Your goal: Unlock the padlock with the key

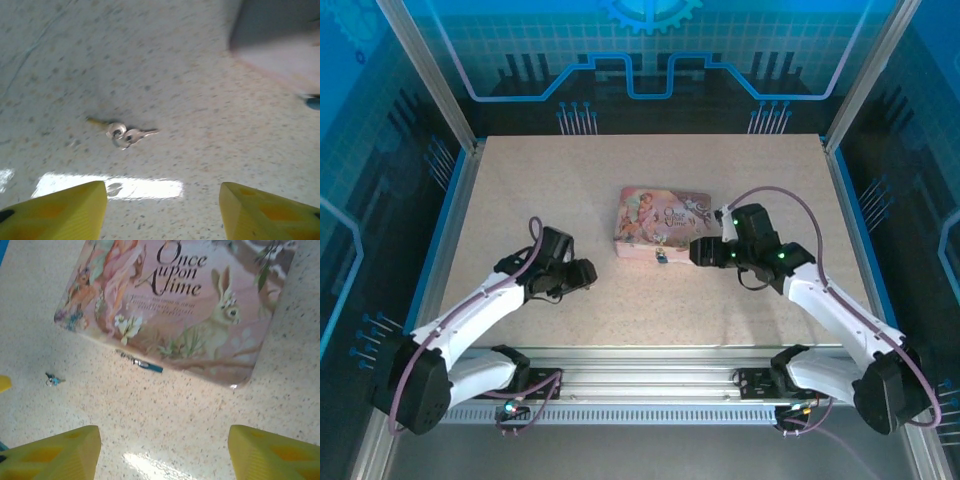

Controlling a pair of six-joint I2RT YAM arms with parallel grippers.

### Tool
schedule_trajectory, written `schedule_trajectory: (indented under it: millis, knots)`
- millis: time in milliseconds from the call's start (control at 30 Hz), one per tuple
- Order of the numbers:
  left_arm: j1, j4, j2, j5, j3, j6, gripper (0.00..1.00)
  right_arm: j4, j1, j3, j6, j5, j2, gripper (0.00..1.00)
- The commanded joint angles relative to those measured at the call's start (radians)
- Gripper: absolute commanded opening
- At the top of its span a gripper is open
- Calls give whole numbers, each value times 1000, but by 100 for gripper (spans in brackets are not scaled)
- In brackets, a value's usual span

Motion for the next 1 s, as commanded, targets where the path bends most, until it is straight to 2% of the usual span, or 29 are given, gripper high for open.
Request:
schedule_trajectory:
  millis: [0,233,667,967]
  knots:
    - [-7,3,44,-29,-31,-68,56,-17,57,-49,37,54,-34,69]
    - [-23,78,184,-45,-34,-151,44,32,118,-119,90,82,-57,69]
    - [-26,130,275,-137,-19,-293,41,58,131,-150,103,91,-59,69]
    - [-27,163,337,-157,17,-292,36,64,132,-159,106,86,-66,69]
